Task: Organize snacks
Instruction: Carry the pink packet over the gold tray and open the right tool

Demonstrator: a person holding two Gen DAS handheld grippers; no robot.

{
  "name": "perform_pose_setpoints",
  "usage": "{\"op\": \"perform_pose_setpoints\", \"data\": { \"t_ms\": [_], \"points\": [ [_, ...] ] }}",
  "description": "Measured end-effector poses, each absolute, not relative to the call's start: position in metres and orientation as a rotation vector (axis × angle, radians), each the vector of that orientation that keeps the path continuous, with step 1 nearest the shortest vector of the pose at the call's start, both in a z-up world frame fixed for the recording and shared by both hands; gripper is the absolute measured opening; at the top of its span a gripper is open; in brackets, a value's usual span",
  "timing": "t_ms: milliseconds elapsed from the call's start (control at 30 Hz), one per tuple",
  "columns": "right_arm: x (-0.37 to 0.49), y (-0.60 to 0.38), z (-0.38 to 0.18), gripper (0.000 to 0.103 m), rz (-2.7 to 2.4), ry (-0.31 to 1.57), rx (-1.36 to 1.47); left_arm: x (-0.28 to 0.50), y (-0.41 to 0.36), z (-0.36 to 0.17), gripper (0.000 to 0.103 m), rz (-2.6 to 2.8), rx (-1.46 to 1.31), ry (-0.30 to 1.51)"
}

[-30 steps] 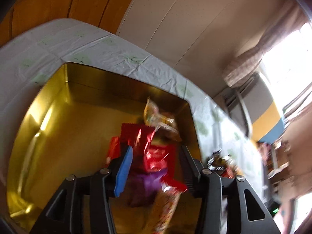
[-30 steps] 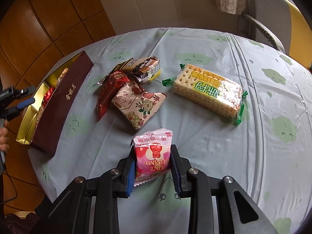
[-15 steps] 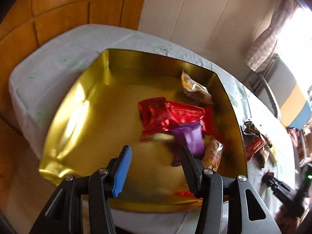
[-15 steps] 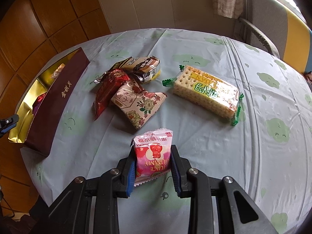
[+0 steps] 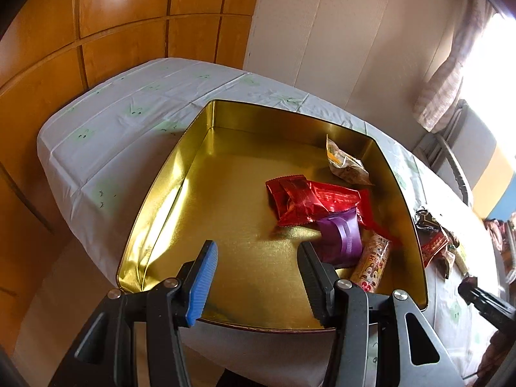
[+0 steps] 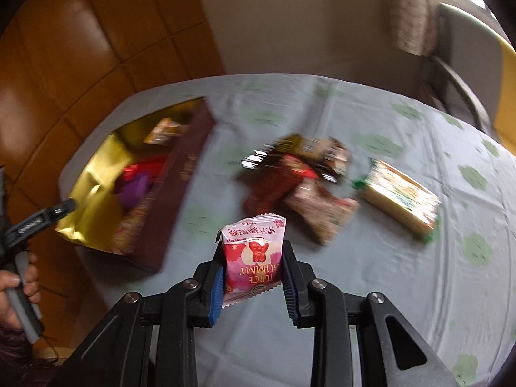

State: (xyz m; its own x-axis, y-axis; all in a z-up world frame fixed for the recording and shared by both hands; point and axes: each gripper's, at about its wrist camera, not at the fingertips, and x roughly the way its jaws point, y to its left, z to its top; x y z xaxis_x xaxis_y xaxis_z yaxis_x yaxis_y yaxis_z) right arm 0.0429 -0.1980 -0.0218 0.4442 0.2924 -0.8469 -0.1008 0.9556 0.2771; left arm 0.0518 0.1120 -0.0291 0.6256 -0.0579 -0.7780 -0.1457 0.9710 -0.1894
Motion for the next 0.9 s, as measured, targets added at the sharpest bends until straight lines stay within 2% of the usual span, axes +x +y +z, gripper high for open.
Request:
{"op": "perform_pose_setpoints", "data": {
  "t_ms": [233,500,700,800,900],
  "points": [
    [0.069,-0.104,-0.003,0.031,0.502,1.075,0.143,0.049,0.12,-0.027,0.052,0.074,-0.247,0.874],
    [0.102,-0.02,-0.028,0.033,0.644,1.166,0.142,0.046,0.129,-0.025,0.052,0.089,-0.252,0.861],
    [0.096,-0.012,-0.052,0.034,0.624,1.228,0.135,0.045,0.13,-0.025,0.053,0.095,-0.233,0.856],
    [0.094,-0.016,-0.049,0.041,0.615,1.216,0.143,0.044,0.13,-0.026,0.053,0.095,-0.228,0.858],
    [0.094,-0.023,-0.044,0.042,0.604,1.197,0.157,0.045,0.128,-0.027,0.053,0.089,-0.231,0.862]
  ]
}}
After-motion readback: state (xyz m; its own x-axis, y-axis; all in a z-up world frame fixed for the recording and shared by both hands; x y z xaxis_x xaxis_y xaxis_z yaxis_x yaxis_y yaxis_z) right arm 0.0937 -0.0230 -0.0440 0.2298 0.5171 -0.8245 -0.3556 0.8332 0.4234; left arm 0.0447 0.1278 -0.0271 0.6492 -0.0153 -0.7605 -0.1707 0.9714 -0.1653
